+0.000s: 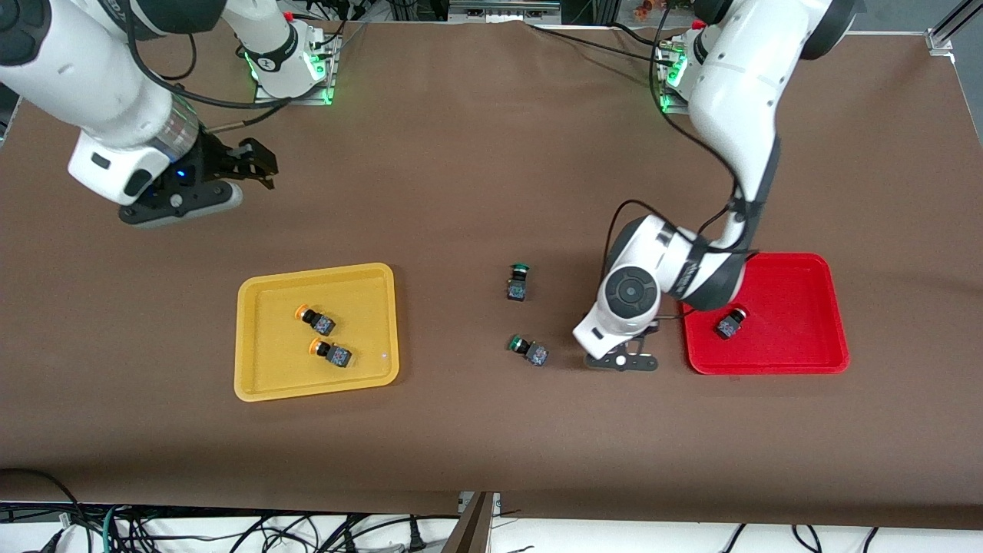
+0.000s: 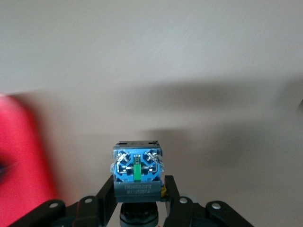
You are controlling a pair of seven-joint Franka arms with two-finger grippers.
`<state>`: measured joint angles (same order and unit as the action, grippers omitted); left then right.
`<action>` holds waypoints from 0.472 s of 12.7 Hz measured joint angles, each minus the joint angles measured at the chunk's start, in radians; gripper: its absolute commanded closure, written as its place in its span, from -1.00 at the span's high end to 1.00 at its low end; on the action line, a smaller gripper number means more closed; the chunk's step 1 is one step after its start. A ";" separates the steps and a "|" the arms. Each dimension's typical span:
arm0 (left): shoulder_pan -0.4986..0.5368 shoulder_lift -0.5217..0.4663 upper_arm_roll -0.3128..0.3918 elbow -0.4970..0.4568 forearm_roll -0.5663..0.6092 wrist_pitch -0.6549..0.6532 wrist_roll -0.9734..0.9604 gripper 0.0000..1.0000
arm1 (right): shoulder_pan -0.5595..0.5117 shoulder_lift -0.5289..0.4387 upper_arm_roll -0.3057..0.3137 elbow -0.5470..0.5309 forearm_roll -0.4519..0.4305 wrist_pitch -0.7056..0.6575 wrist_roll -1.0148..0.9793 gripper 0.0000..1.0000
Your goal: Place red and yellow buttons in trays
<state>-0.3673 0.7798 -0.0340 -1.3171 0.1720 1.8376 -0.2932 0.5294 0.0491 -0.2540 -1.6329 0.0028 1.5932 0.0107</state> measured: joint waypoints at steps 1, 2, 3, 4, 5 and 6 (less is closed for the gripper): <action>0.032 -0.036 0.009 -0.001 0.027 -0.096 0.130 -1.00 | -0.001 -0.037 -0.004 -0.056 -0.010 0.024 0.000 1.00; 0.080 -0.059 0.015 -0.002 0.072 -0.157 0.273 -1.00 | -0.004 -0.061 -0.006 -0.090 -0.015 0.039 0.000 1.00; 0.137 -0.070 0.017 -0.003 0.114 -0.181 0.408 -1.00 | -0.019 -0.073 0.001 -0.106 -0.020 0.045 0.000 1.00; 0.196 -0.071 0.019 -0.005 0.137 -0.185 0.530 -1.00 | -0.062 -0.077 0.032 -0.110 -0.022 0.047 -0.001 1.00; 0.256 -0.071 0.018 -0.011 0.142 -0.183 0.641 -1.00 | -0.135 -0.076 0.094 -0.110 -0.023 0.048 -0.008 1.00; 0.313 -0.071 0.015 -0.018 0.141 -0.170 0.739 -0.93 | -0.215 -0.076 0.166 -0.110 -0.023 0.049 -0.012 1.00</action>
<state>-0.0546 0.7087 -0.0195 -1.3355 0.3133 1.6677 0.4457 0.3139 -0.0272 -0.0877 -1.7426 -0.0201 1.6427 -0.0016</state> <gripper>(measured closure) 0.555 0.000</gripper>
